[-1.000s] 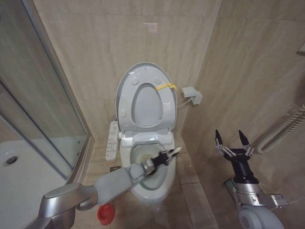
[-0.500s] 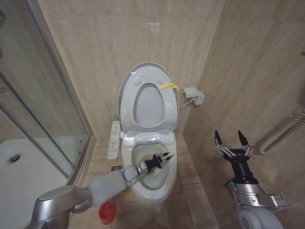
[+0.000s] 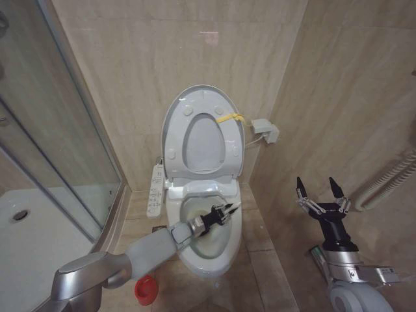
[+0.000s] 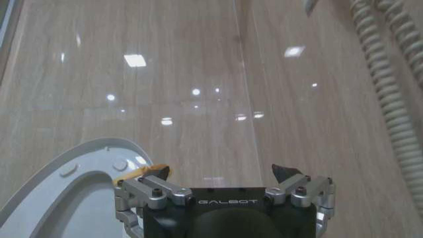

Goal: Open the toilet lid, clean the toilet bowl with a toilet brush, close the toilet lid, and flush.

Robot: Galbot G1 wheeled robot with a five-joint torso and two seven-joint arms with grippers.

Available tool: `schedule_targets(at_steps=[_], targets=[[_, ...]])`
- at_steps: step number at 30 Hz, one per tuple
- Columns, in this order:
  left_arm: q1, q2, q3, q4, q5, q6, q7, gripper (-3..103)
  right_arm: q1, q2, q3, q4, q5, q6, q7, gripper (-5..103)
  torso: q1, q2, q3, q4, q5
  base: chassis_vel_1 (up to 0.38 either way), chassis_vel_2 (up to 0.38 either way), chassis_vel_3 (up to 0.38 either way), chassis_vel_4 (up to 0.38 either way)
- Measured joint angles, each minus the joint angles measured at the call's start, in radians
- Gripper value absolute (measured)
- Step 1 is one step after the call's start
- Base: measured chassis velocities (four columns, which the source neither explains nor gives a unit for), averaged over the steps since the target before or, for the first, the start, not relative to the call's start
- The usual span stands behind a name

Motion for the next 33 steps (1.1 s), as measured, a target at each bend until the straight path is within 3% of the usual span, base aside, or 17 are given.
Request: schedule_targets(at_steps=[3,6,9,11,15,17,19,22,24,28,30,33], targets=[[-0.017,-0.01,-0.004,-0.071,-0.022,0.017,-0.018,19,0.004,0.009,-0.005,0.0,-0.001,-0.001,0.0,100,0.0,0.0,-0.001,-0.0027,-0.0007,0.0,0.0,0.0,0.0],[0.005,-0.002,-0.003,-0.025,-0.009,0.011,-0.011,19,-0.003,0.011,-0.006,0.006,-0.003,-0.001,-0.001,100,0.0,0.0,0.0,-0.0024,0.0002,-0.053,-0.048,-0.039,-0.01],[0.031,-0.009,-0.02,0.124,0.037,-0.028,0.023,19,-0.016,0.0,-0.001,0.016,-0.002,0.0,-0.002,100,0.0,0.0,0.0,0.0006,0.0002,-0.018,-0.008,-0.001,-0.001],[0.025,-0.015,-0.025,0.125,0.036,-0.028,0.023,19,-0.016,-0.002,0.001,0.017,-0.001,0.0,-0.002,100,0.0,0.0,0.0,0.0004,-0.0002,0.0,0.0,0.0,0.0],[-0.012,-0.019,-0.023,0.006,-0.005,0.003,-0.002,19,-0.012,0.001,0.002,0.016,-0.002,-0.001,-0.001,100,0.0,0.0,0.0,-0.0004,0.0002,0.0,0.0,0.0,0.0],[-0.024,-0.017,-0.015,-0.075,-0.02,0.016,-0.015,19,-0.011,0.005,0.002,0.016,-0.002,-0.001,-0.001,100,0.0,0.0,-0.001,-0.0024,-0.0006,0.0,0.0,0.0,0.0],[-0.021,-0.01,-0.003,-0.093,-0.022,0.02,-0.017,19,-0.011,0.006,0.002,0.015,-0.002,-0.001,-0.001,100,0.0,0.0,-0.001,-0.0026,-0.0004,-0.05,-0.029,-0.019,-0.023],[0.017,0.009,0.006,0.081,0.046,-0.024,0.022,19,-0.02,0.002,0.006,0.018,0.0,0.001,-0.001,100,0.0,0.0,0.0,0.0002,0.0,0.0,0.0,0.0,0.0],[0.021,0.009,0.007,0.095,0.05,-0.029,0.025,19,-0.019,0.002,0.006,0.018,0.0,0.001,-0.002,100,0.0,0.0,0.0,0.0009,0.0003,0.0,0.0,0.0,0.0],[0.02,0.005,0.015,-0.015,0.013,-0.003,0.005,19,-0.01,0.006,0.004,0.012,-0.001,0.0,-0.002,100,0.0,0.0,0.0,0.0003,0.0002,0.0,0.0,0.0,0.0],[0.008,-0.008,0.017,-0.117,-0.018,0.019,-0.018,19,-0.005,0.012,0.004,0.007,-0.002,0.0,-0.002,100,0.0,0.0,-0.001,-0.0027,-0.0016,0.0,0.0,0.0,0.0],[0.014,-0.004,0.008,-0.081,0.014,0.013,-0.018,19,-0.006,0.015,0.003,0.005,-0.003,0.001,-0.003,100,0.0,0.0,0.0,-0.0024,0.0002,-0.016,-0.022,-0.012,-0.008]])
